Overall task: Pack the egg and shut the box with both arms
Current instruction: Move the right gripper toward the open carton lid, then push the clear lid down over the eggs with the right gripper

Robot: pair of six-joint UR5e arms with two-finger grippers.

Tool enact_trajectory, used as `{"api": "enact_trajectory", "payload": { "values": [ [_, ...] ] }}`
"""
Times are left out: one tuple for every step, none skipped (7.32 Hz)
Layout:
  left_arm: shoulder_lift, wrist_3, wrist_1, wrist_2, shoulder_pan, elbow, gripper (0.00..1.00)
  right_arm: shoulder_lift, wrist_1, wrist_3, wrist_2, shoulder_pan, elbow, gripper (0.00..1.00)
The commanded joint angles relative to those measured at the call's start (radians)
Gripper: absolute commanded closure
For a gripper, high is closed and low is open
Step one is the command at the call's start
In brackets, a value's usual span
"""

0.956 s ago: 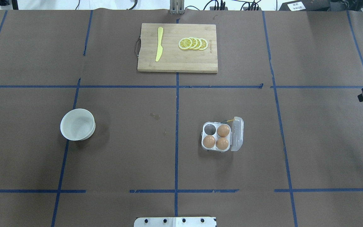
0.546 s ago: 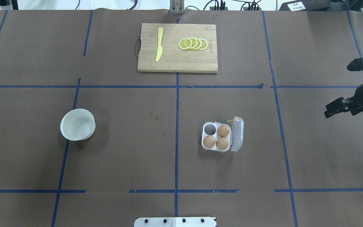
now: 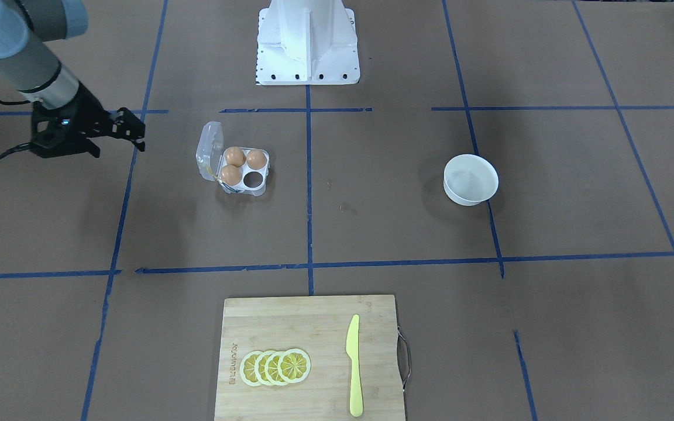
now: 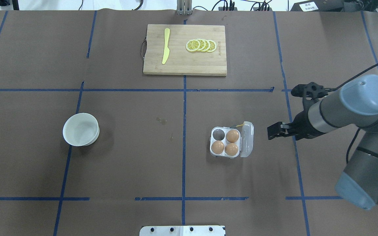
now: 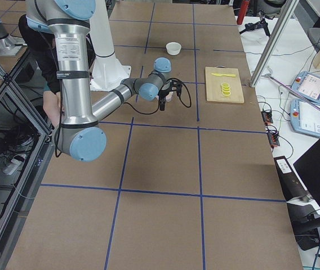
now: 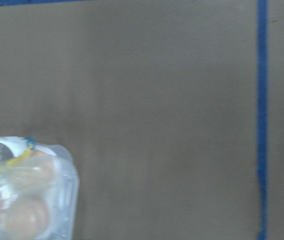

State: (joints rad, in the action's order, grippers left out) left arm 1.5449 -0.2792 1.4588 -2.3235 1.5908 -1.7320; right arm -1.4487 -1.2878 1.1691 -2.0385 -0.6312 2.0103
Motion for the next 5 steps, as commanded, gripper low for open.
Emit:
{"api": "enact_trajectory", "payload": {
  "values": [
    [0.0,0.0,0.0,0.001,0.0,0.0,0.0,0.156,-0.004,0.176,0.139,0.113,-0.043,0.0],
    [0.001,0.0,0.0,0.001,0.0,0.0,0.0,0.218,-0.004,0.214,0.144,0.111,-0.057,0.0],
    [0.001,0.0,0.0,0.001,0.001,0.0,0.0,0.247,-0.004,0.218,0.149,0.107,-0.051,0.0],
    [0.0,0.0,0.0,0.001,0.001,0.002,0.0,0.243,-0.008,0.218,0.146,0.097,-0.051,0.0],
    [0.0,0.0,0.0,0.001,0.001,0.002,0.0,0.249,-0.096,0.216,0.136,0.068,-0.044,0.0]
  ]
}}
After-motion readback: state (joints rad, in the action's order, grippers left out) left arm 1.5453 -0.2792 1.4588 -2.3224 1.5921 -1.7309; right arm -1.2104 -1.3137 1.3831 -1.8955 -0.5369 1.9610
